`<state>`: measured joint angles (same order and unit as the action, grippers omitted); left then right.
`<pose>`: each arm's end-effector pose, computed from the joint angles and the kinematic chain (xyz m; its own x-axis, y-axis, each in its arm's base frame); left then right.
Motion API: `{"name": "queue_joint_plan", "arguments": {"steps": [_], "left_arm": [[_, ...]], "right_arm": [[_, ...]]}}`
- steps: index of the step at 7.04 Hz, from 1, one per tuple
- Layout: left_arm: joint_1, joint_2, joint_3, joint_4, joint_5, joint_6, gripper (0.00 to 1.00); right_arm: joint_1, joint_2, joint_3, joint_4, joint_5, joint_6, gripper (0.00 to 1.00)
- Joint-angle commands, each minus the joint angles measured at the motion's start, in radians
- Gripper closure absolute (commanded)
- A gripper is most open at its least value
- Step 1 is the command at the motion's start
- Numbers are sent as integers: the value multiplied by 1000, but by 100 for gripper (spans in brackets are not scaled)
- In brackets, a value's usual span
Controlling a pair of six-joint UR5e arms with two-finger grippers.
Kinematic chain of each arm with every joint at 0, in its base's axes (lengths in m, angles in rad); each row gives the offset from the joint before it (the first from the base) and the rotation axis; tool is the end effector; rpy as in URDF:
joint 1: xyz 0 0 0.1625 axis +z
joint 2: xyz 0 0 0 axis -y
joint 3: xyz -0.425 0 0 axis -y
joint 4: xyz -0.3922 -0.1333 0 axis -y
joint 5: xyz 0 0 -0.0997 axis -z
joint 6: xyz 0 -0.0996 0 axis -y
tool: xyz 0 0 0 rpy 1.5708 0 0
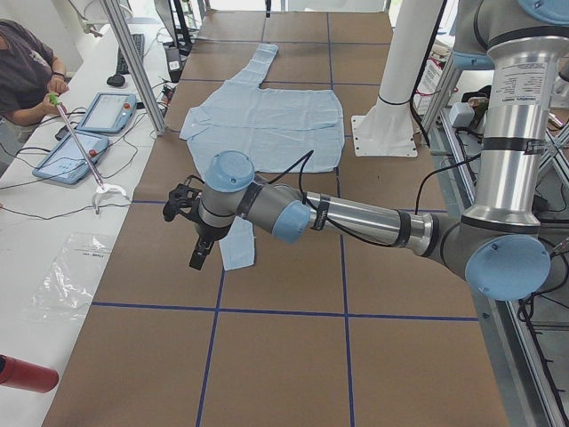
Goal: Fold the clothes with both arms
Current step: 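Reach the right gripper to the sleeve cuff and grasp it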
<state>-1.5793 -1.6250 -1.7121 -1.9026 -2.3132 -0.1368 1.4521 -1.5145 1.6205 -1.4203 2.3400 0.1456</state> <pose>-0.0705 -0.5303 0.5239 0.7318 0.2130 -0.6474 0.1082 0.9016 0.4188 0.0010 -0.5324 0.5893 0.7018 -0.1182 0.7025 0.0129 0.9881 0.1534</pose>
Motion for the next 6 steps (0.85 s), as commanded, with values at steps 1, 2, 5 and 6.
{"name": "queue_joint_plan", "arguments": {"steps": [1,2,5,6], "left_arm": [[2,0,0,-28,-8,-10,0],[4,-1,-17,-26,-9,-15,0],[8,47,-21,-24,-17,-14,0],[13,66,-21,-29,-78,-9,0]], "right_arm": [[4,-7,9,-5,7,-1,0],[4,-10,9,3,5,-3,0],[-1,-39,-5,63,21,8,0],[-15,-39,-5,64,27,14,0]]}}
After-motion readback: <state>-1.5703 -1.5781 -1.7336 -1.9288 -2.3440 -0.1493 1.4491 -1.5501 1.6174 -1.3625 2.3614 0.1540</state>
